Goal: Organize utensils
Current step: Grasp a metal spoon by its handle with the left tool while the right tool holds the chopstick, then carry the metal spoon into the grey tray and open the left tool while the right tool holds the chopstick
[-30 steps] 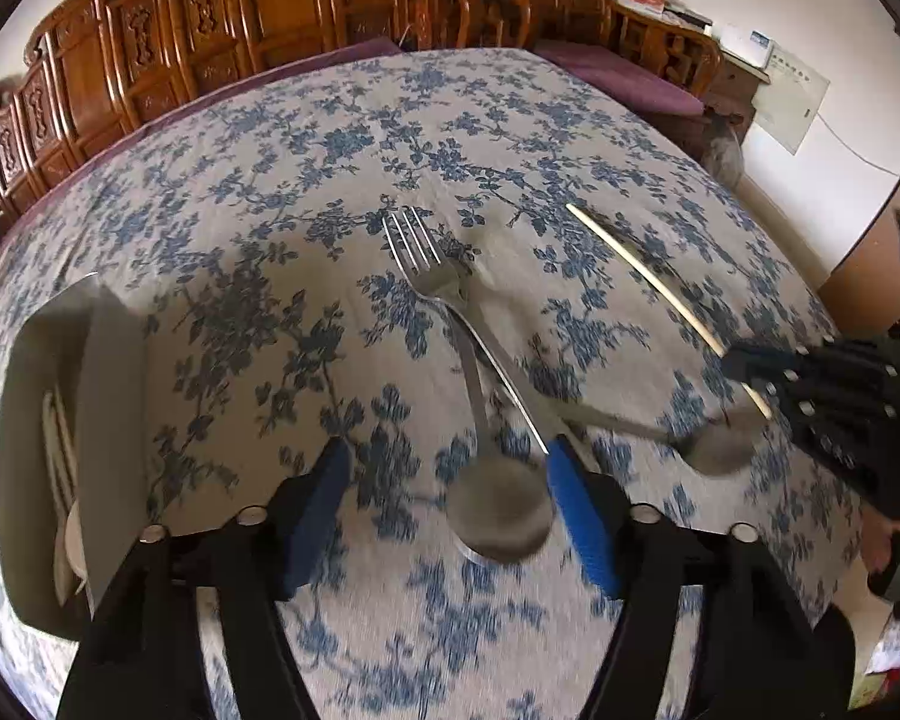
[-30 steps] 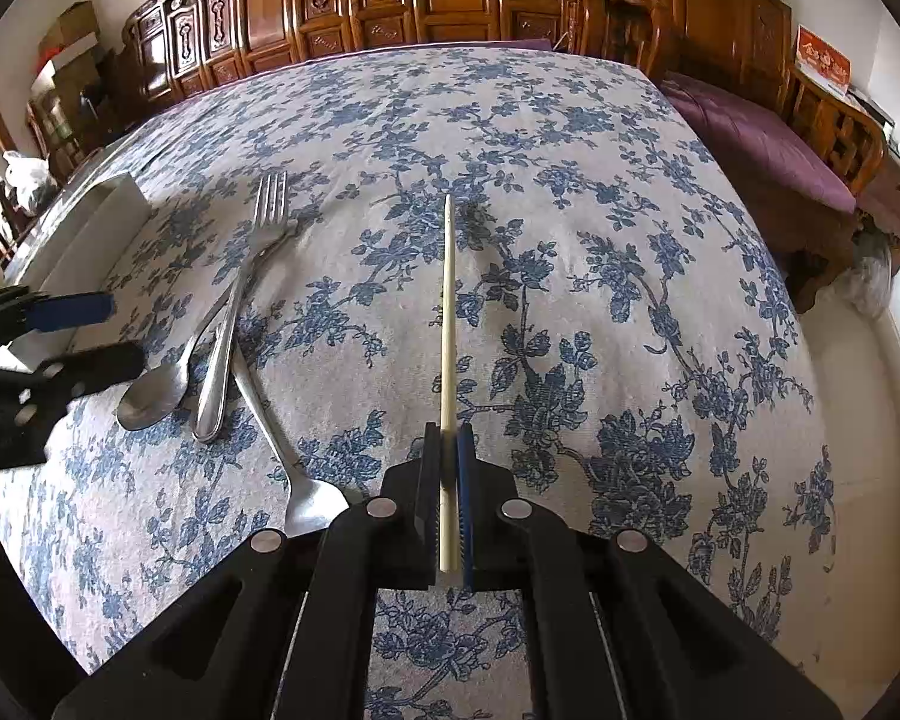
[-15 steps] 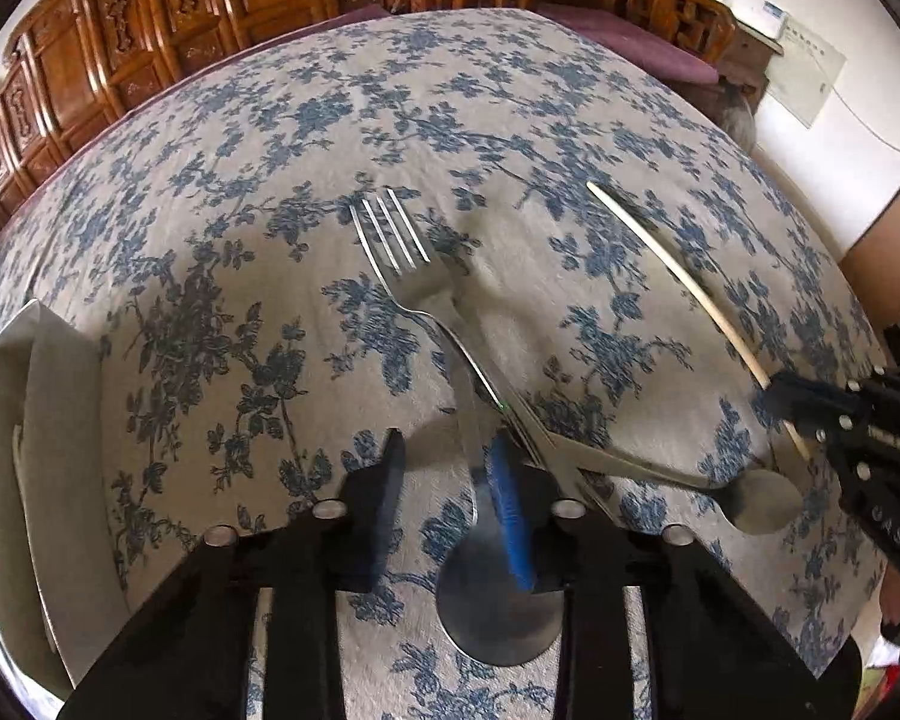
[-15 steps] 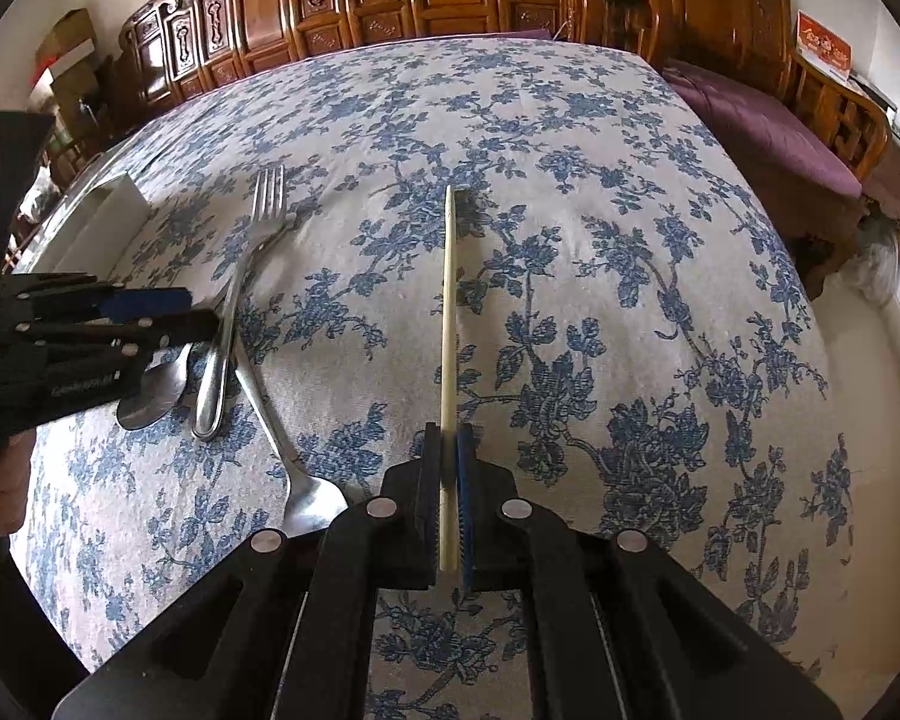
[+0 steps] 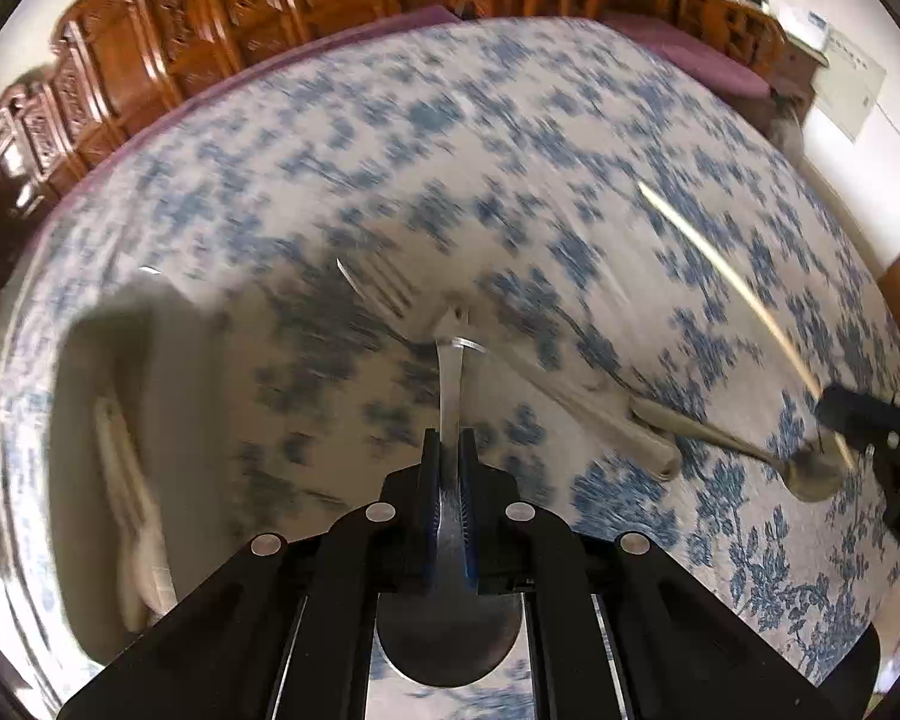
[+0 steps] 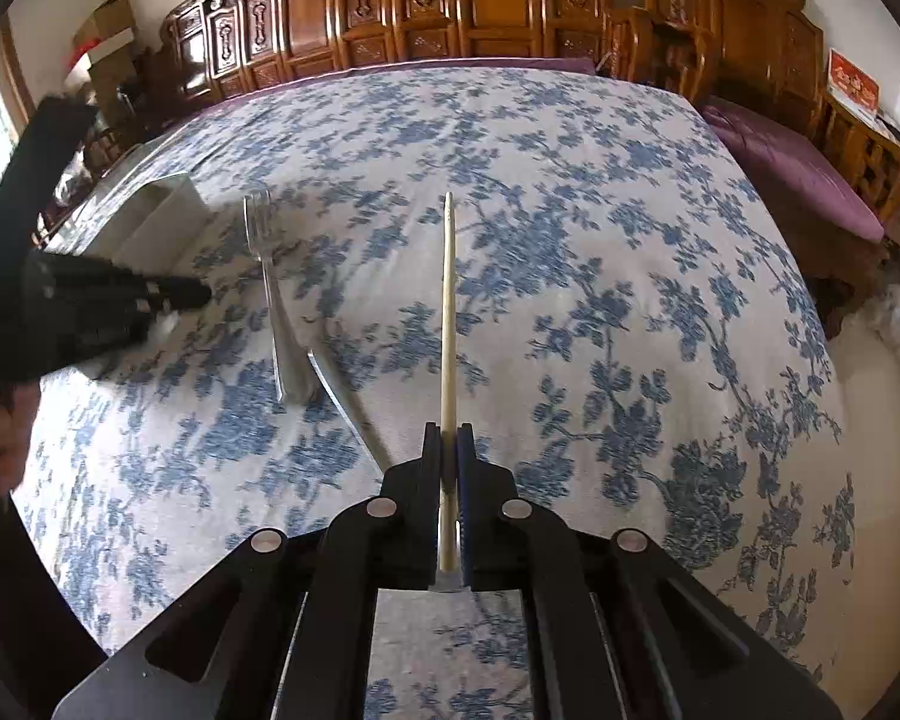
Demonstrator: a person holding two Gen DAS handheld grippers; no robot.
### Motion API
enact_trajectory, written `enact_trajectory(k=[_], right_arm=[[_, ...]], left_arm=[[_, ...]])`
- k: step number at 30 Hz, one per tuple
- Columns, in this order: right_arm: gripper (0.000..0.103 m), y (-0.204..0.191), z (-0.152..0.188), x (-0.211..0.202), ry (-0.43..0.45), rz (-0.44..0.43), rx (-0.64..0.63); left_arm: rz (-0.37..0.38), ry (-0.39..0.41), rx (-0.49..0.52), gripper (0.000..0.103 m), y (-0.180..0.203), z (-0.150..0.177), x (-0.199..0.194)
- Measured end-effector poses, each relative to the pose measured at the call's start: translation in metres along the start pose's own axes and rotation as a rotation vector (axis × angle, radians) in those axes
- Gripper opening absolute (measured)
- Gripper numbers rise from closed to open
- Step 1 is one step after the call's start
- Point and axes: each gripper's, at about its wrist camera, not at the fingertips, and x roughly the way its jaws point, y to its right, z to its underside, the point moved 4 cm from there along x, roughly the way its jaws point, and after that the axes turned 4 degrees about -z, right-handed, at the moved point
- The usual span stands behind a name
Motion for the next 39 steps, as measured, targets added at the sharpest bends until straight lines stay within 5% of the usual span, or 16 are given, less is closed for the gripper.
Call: enact_trajectory(k=[15,39], right_arm=[[0.006,-0.012,-0.004,-0.006,0.014,-0.019,-0.013],[0.006,-0.110,-0.030,-0.025,0.057,-0.111,-0.136]], left_arm=[[-0.014,0.123,0.018,0.005,-0.013,-0.027,-0.059],[-0.023,0.160,-0.059,0.005,-0.091,0.015,-0.092]])
